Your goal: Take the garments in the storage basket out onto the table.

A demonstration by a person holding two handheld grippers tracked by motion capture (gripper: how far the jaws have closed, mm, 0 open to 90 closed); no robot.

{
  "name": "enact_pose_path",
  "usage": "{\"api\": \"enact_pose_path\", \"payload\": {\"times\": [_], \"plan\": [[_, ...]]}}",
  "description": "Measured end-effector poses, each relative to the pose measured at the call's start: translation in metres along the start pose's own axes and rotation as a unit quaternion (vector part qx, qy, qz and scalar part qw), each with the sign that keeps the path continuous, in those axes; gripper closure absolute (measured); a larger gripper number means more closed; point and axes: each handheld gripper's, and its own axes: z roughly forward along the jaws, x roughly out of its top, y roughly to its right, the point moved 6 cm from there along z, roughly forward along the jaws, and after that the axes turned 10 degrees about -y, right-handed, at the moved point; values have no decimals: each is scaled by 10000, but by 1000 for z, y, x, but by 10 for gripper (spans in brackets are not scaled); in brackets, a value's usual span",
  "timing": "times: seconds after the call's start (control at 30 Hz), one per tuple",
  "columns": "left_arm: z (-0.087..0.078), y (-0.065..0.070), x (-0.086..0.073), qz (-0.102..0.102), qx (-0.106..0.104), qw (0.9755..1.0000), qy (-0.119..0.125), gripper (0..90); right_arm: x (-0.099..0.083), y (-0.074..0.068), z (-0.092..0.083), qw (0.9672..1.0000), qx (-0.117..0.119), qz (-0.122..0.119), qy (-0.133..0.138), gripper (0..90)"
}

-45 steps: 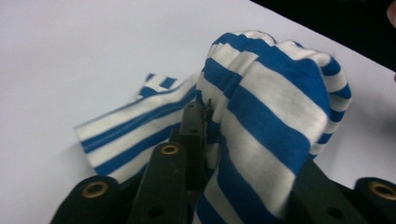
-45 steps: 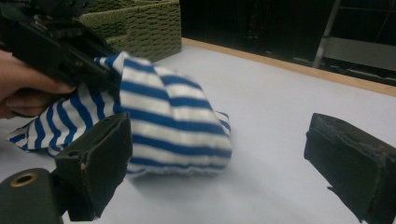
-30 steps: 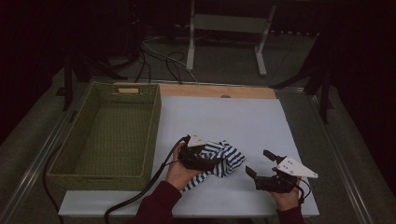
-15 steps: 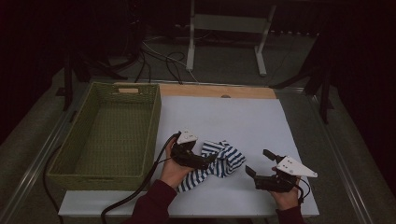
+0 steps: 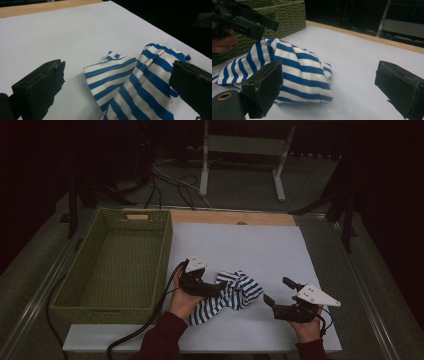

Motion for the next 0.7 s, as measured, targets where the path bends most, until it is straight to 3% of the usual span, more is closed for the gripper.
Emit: {"api": "enact_pose_path", "payload": {"times": [0.23,0.5,0.7], "plan": [[-3,-6,0,-32,111,9999,46,0,7,5,5,9998,-47,63,-192,76],[-4,-10,1,-73,193,9997,87,0,22,12,12,9996,-47,148,-238,77],[-6,-11,2,-77,223,9996,120,0,36,14,20,9997,-72,80,-225,77]]}}
